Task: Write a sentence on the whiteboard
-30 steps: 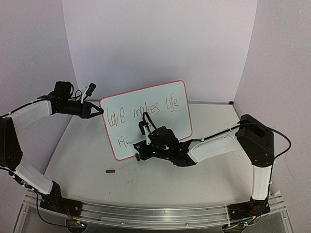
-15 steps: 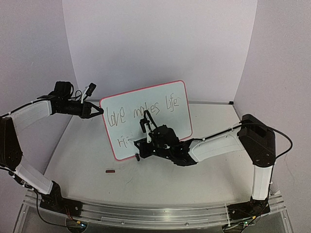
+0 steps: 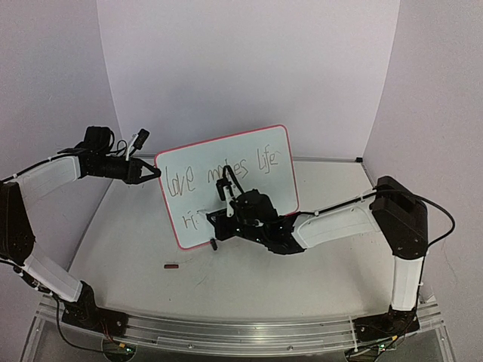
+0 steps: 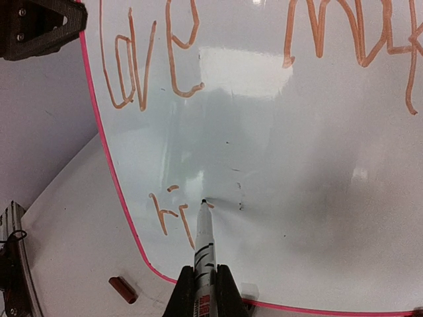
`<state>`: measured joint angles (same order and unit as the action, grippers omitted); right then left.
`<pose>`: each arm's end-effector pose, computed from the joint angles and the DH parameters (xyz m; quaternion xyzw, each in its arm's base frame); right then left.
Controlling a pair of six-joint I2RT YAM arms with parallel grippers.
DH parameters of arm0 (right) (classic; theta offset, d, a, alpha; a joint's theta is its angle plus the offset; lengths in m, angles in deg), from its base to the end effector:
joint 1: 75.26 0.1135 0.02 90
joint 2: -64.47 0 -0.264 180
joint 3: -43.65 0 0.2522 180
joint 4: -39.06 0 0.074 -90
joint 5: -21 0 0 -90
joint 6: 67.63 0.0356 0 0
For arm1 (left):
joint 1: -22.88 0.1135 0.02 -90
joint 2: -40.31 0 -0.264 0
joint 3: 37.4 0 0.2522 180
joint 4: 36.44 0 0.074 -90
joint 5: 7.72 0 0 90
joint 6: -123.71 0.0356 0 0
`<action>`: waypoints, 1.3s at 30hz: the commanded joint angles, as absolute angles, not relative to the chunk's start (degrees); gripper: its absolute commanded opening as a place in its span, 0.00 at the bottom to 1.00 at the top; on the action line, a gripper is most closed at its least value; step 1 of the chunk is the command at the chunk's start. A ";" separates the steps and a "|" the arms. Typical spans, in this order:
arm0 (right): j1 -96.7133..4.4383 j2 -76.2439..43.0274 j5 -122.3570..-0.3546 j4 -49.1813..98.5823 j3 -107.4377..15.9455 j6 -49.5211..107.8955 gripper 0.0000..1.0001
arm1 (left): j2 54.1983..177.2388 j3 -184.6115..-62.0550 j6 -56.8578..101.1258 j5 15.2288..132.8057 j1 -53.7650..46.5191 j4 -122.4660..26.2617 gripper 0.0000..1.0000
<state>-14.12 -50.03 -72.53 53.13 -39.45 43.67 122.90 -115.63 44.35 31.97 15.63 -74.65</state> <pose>0.2188 0.3924 0.1897 -0.2572 0.7632 0.3716 0.4618 0.3027 -0.0661 0.2907 0.2977 0.7921 -0.3782 0.3754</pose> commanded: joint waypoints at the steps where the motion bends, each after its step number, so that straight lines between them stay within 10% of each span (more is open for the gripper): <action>1: -14.34 -50.90 -71.83 53.56 -41.50 43.37 0.00 | 124.03 -116.56 48.08 35.43 14.36 -76.95 0.00; 39: -14.30 -49.81 -75.68 52.08 -36.52 46.78 0.00 | 123.72 -116.56 48.18 35.60 14.43 -77.01 0.00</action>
<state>-13.81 -51.78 -70.23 52.72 -37.56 46.62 122.90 -115.64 44.35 32.19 15.52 -74.65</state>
